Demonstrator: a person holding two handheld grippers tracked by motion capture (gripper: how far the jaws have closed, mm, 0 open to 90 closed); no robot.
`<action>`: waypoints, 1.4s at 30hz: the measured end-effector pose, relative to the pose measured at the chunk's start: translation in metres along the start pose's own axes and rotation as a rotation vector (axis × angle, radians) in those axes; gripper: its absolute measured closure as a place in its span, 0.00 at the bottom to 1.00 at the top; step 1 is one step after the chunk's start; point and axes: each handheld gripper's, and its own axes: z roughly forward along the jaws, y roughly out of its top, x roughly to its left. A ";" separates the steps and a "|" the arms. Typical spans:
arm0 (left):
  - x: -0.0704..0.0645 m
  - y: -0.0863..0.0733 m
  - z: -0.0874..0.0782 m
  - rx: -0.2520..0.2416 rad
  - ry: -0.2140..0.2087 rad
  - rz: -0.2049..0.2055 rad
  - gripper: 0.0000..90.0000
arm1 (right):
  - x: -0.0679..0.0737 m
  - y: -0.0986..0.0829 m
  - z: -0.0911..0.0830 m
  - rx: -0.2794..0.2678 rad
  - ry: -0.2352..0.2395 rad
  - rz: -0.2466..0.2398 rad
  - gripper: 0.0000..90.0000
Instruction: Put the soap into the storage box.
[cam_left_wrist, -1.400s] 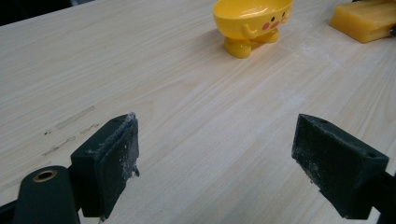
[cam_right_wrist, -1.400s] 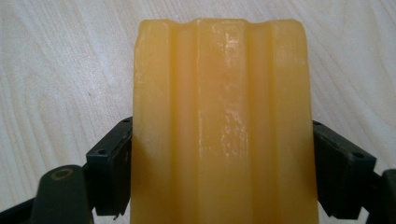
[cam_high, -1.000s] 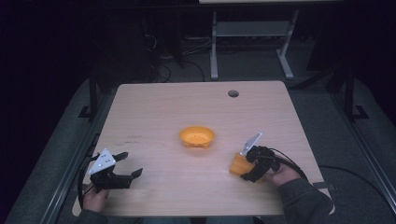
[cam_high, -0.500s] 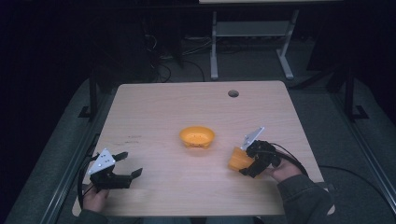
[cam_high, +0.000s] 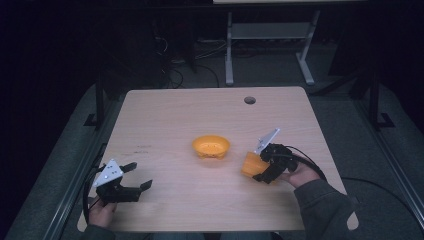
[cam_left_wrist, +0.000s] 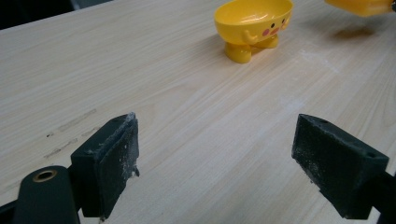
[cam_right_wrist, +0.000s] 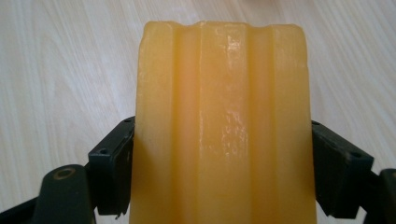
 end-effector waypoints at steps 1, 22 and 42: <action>0.000 0.000 0.000 -0.002 0.001 -0.003 0.16 | -0.001 0.004 -0.001 -0.005 0.002 -0.011 0.23; 0.001 0.000 0.000 -0.007 0.002 -0.002 0.16 | -0.012 0.036 -0.002 -0.024 0.005 -0.050 0.23; 0.002 0.000 0.001 -0.009 0.002 -0.006 0.16 | -0.022 0.069 -0.002 -0.042 0.008 -0.094 0.23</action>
